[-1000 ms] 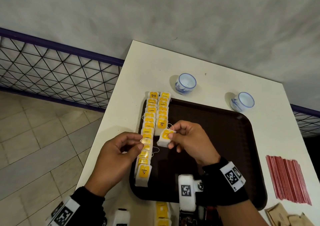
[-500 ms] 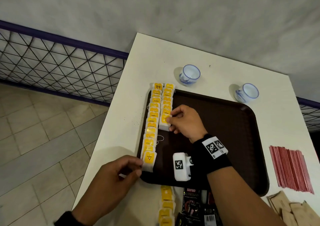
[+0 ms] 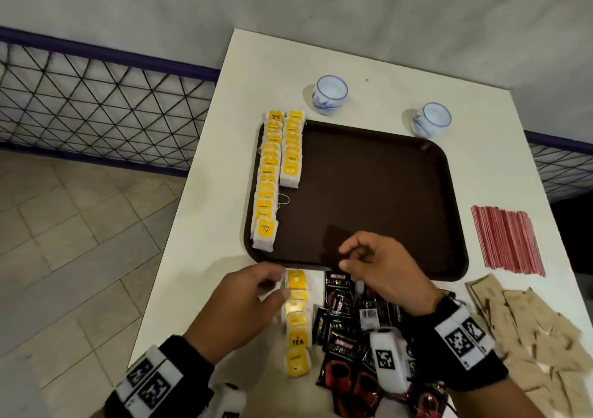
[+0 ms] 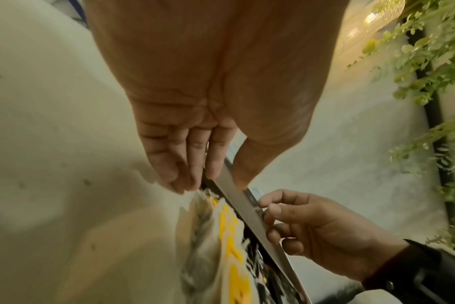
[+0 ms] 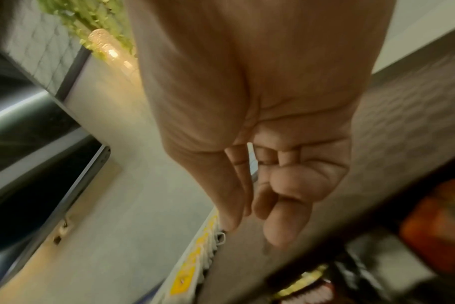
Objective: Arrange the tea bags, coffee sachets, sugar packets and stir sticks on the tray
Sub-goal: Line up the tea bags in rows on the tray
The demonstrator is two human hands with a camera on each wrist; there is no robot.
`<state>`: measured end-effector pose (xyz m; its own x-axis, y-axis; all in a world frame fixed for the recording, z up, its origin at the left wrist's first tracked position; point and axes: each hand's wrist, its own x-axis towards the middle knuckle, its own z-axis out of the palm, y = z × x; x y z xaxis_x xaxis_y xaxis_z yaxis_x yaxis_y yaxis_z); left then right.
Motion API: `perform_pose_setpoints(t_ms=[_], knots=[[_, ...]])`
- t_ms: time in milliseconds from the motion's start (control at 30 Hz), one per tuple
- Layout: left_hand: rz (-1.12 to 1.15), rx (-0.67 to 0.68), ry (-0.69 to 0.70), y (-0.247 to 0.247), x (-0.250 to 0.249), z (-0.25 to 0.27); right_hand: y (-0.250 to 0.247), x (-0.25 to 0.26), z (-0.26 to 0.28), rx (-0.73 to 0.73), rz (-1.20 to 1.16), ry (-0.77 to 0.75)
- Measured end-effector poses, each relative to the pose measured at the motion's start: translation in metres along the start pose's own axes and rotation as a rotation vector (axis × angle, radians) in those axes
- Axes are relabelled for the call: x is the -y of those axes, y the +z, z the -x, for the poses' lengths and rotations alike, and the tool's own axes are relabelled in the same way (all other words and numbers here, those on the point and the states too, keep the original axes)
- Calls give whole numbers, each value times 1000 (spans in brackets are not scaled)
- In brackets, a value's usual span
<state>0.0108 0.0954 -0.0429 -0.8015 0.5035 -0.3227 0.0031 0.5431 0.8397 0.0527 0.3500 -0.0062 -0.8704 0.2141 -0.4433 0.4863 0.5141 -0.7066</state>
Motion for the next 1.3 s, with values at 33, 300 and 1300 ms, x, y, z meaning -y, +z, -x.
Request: perform_pose_setpoints(t_ms=[33,300,1300], knots=[[21,-24,-6,5,-2,-2,3,-5,2,7,51,-10],[96,-132,-144,27,-1,-13,12,-18,4,-57,107,-55],[-379,342,391,23,9,35,7,-27,34,-56,88,-104]])
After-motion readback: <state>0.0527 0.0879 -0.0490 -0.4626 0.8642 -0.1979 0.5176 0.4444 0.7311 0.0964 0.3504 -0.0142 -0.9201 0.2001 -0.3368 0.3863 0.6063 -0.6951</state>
